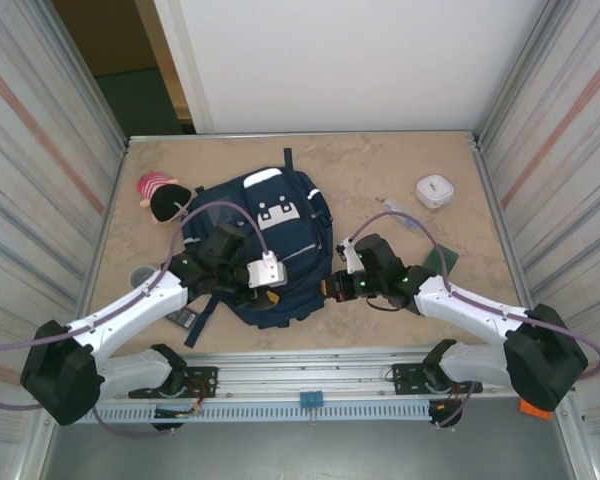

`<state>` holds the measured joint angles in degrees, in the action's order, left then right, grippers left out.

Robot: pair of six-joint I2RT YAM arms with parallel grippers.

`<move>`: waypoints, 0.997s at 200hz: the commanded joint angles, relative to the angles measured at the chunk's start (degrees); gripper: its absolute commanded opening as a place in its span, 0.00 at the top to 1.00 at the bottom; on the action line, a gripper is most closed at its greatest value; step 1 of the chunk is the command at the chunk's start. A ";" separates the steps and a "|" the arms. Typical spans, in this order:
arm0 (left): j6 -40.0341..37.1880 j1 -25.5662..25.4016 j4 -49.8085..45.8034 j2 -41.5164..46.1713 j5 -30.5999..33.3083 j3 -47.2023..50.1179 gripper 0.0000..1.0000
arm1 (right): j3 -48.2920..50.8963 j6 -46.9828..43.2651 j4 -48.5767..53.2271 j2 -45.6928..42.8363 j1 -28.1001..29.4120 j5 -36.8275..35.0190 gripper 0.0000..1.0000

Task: Pack the student bag

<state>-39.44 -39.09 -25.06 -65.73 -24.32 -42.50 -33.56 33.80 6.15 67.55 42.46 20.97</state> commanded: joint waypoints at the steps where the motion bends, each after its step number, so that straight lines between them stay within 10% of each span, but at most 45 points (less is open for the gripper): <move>1: 5.42 -5.93 5.41 -1.39 5.05 -2.36 0.33 | -3.52 -1.64 -0.46 0.04 1.91 2.15 1.00; 40: 10.61 -10.13 13.09 -12.17 12.71 -5.41 0.30 | -3.92 -1.54 -0.10 -1.53 3.00 2.38 1.00; 98: 7.17 -10.42 11.42 -11.59 7.97 -6.37 0.98 | -3.10 2.03 9.18 -3.82 -0.25 -12.91 1.00; 199: 1.22 -6.77 -1.13 6.77 -6.18 -5.52 1.00 | -6.95 1.53 -0.53 9.14 -14.60 -19.45 1.00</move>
<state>-34.96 -46.17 -23.20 -62.96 -24.86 -46.52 -38.15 36.88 5.56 73.34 32.40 7.64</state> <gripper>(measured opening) 0.067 0.049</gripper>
